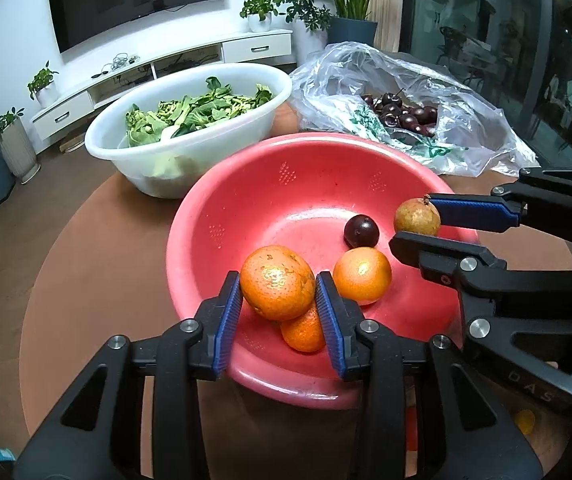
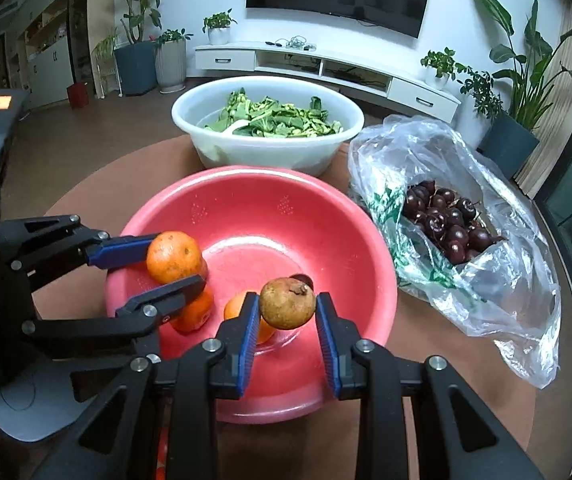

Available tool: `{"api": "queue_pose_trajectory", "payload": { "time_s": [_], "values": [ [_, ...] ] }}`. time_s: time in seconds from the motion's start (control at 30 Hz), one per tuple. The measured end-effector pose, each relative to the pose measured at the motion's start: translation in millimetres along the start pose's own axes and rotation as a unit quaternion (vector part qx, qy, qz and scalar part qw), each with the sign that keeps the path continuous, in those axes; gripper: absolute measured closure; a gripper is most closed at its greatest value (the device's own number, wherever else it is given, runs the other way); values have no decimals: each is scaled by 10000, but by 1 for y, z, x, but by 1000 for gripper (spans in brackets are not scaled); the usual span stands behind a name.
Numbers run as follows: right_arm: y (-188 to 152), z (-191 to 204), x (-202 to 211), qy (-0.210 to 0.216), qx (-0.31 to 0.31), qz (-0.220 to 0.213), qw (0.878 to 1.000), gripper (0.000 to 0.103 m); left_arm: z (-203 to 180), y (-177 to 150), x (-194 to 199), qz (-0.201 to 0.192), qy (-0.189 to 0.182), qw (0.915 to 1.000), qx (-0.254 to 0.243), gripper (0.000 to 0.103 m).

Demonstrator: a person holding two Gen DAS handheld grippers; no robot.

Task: Organize fruits
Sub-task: 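Lower the pear and orange over the red bowl and open both tools, then move both open tools back to the fruit pile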

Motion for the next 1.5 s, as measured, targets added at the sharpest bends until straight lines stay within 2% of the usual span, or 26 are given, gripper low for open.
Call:
{"api": "queue_pose_trajectory", "payload": {
  "time_s": [0.27,0.3,0.33,0.37,0.47,0.6,0.77,0.83,0.97,1.07,1.2,1.5],
  "values": [
    [-6,-6,-5,36,-144,100,9998,72,1,0,7,-74,53,10000,39,60],
    [-6,-7,-5,36,-161,108,9998,72,1,-1,8,-83,46,9999,45,57],
    [-7,-8,-5,24,-185,125,9997,71,0,-1,10,-101,15,9999,50,50],
    [-8,-10,-6,10,-215,158,9996,71,-1,-1,12,-129,18,9999,46,49],
    [-10,-14,-8,34,-339,186,9992,62,0,-1,15,-146,45,9999,43,48],
    [-10,-16,-5,20,-370,145,9992,62,4,-2,25,-221,55,9996,187,31],
    [-9,-12,1,62,-377,89,9992,46,11,-8,40,-302,57,9988,381,26],
    [-10,-10,4,81,-382,69,9992,40,14,-12,50,-378,24,9982,474,18],
    [-14,-5,14,114,-346,9,9993,40,16,-21,73,-520,37,9968,610,16],
    [-18,-3,31,171,-350,-128,9992,39,16,-33,91,-594,49,9955,733,10],
    [-32,-1,57,356,-429,-312,9980,37,14,-58,115,-634,13,9936,933,10],
    [-115,24,107,959,-559,-316,9933,36,-15,-135,143,-415,-143,9921,1172,10]
  ]
}}
Point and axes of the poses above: each gripper's, at about its wrist camera, not at the fingertips, and x roughly against the way its jaws point, z to its left, y to its top, the point moved 10 cm from there along -x, roughly the way its jaws point, and after that the axes turned 1 degree about y, right-handed, at the moved point
